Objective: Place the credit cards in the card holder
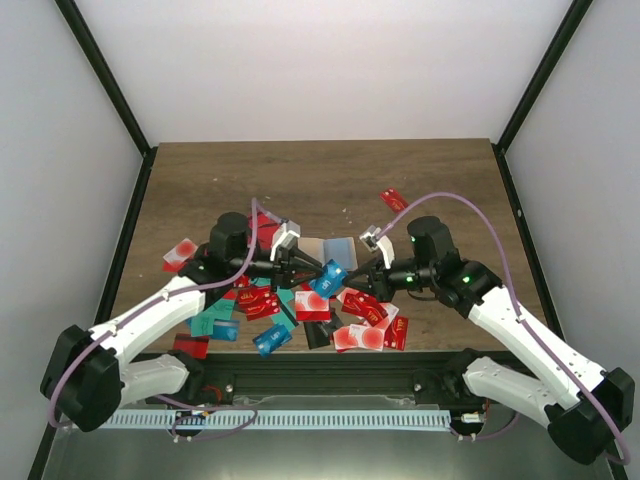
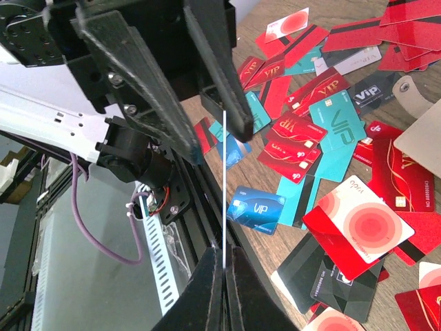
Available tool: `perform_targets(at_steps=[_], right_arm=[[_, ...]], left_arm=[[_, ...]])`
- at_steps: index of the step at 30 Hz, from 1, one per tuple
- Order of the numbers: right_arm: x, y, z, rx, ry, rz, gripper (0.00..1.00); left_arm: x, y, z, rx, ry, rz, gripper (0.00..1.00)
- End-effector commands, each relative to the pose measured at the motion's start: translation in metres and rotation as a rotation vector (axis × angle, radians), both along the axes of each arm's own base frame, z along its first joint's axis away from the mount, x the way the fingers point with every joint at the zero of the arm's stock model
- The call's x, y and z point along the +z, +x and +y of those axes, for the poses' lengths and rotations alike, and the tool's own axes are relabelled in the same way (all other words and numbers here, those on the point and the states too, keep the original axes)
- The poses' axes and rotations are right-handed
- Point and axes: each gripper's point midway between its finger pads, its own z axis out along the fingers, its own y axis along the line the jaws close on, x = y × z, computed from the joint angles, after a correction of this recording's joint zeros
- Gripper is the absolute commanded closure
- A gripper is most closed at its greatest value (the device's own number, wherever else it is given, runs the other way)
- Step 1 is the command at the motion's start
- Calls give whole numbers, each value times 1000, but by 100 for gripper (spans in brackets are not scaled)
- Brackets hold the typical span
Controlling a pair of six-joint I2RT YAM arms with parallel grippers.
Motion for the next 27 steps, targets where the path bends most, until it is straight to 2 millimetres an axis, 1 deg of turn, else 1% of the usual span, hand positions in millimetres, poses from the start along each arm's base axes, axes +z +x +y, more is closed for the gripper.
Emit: perform_targets(at_steps=[1,4,11,13,15,17,19,21,23,24,25,27], right_arm=[[28,-2,1,23,52,-59,99],[28,-2,1,24,53,-62,99],[29,-1,2,23,57,-70,99],[30,0,2,21,59,-75,99],[30,1,2,18,58,-77,99],[30,2,1,8,53,-79,99],[25,9,-1,-35,29,-75,98],[20,20,-6,-105,-4,-71,75],[13,33,-11,-185,-38,-64,56],[10,40,-14,-227,-55,-57,45],[5,48,-17,-272,-69,-47,38],[-4,67,-26,-371,-91,-18,33]], left_arm=[[-1,-4,-4,-41,-9,-2,75],[1,-7,-6,-55,-14,-4,76],[-1,-12,-9,-89,-19,-3,86],[-2,-13,-10,-94,-19,-2,89],[-2,-13,-11,-96,-20,-3,95],[-1,-12,-11,-89,-21,-4,96],[1,-10,-11,-82,-29,-6,96],[4,-4,-12,-42,-31,-4,96],[5,12,-11,56,-20,1,96],[4,22,-10,117,-12,10,96],[3,34,-9,180,-4,24,96],[-1,53,-9,277,14,65,96]])
